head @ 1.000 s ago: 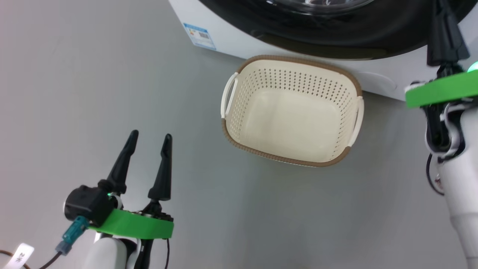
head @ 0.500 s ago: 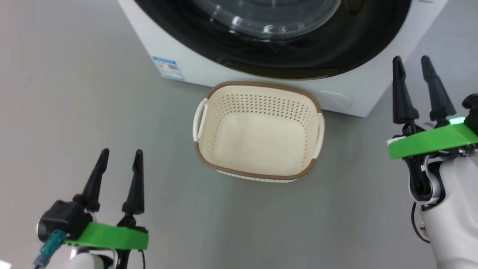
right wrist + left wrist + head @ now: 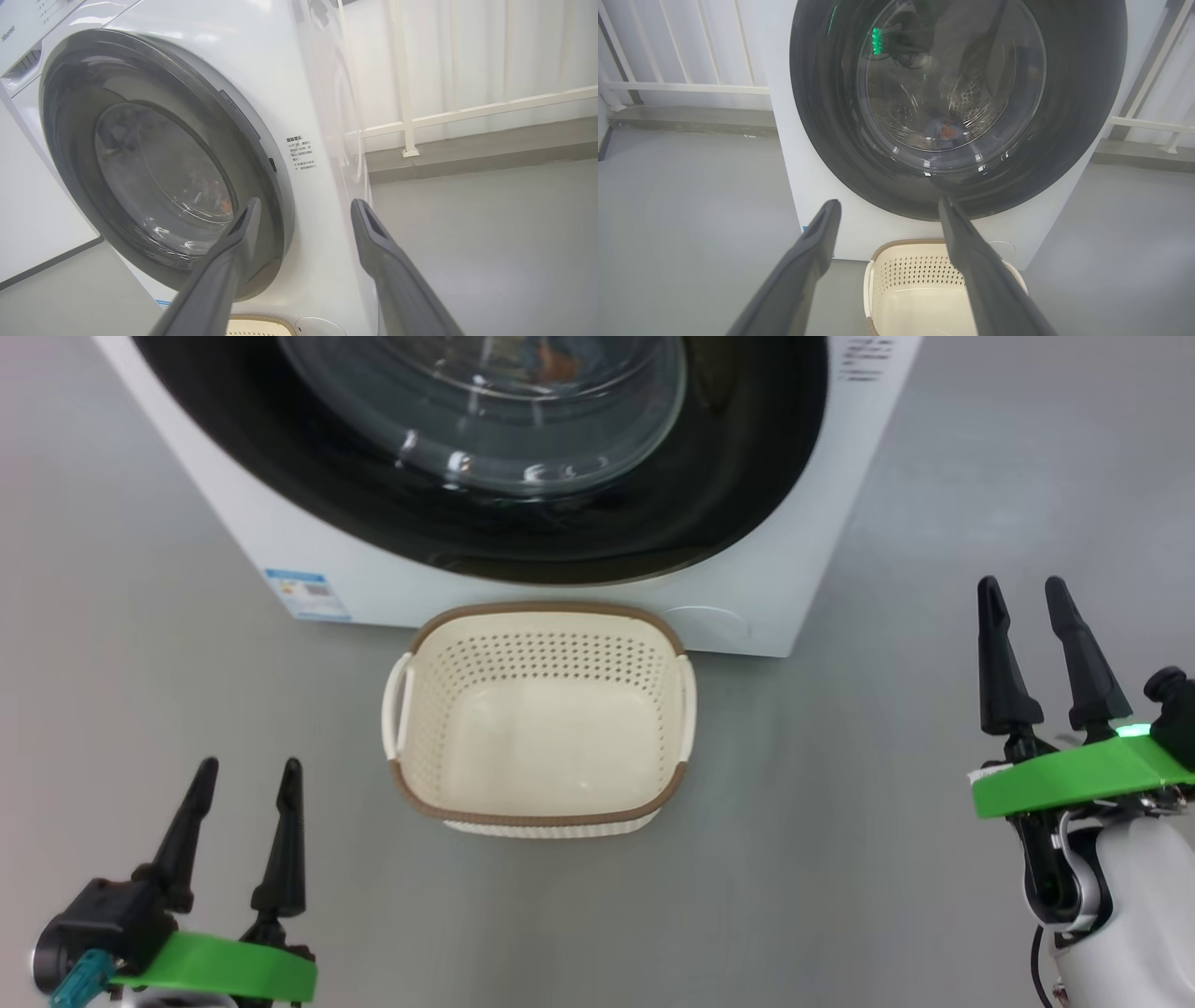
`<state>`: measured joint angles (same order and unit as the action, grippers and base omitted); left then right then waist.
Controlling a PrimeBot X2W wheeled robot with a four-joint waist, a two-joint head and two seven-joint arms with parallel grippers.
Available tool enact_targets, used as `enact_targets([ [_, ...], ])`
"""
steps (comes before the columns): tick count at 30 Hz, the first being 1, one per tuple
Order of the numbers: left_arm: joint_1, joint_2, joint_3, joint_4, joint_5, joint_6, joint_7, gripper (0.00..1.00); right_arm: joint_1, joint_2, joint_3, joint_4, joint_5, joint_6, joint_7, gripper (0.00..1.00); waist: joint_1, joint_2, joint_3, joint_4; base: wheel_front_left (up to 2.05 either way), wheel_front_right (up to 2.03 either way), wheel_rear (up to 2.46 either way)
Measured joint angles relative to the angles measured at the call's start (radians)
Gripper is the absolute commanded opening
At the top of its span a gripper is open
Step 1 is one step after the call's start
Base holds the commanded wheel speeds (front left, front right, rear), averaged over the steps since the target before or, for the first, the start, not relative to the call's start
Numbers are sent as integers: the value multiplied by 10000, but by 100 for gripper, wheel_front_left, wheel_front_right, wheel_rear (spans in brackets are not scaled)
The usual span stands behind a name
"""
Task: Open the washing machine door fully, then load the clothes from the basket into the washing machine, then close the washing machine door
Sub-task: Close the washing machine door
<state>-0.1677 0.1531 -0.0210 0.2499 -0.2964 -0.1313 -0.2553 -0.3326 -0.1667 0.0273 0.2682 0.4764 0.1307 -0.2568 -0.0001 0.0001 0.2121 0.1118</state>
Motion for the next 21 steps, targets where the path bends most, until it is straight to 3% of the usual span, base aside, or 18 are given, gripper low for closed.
enact_targets([
  [12, 206, 190, 303, 265, 4, 0, 0, 100, 776, -46, -313, -182, 0, 0, 0, 100, 1, 0, -429, -1192, 0, 0, 0],
  [21, 288, 196, 614, 286, 267, 0, 0, 100, 1022, -31, -397, -328, 0, 0, 0, 100, 1, 0, -602, -1695, 0, 0, 0],
])
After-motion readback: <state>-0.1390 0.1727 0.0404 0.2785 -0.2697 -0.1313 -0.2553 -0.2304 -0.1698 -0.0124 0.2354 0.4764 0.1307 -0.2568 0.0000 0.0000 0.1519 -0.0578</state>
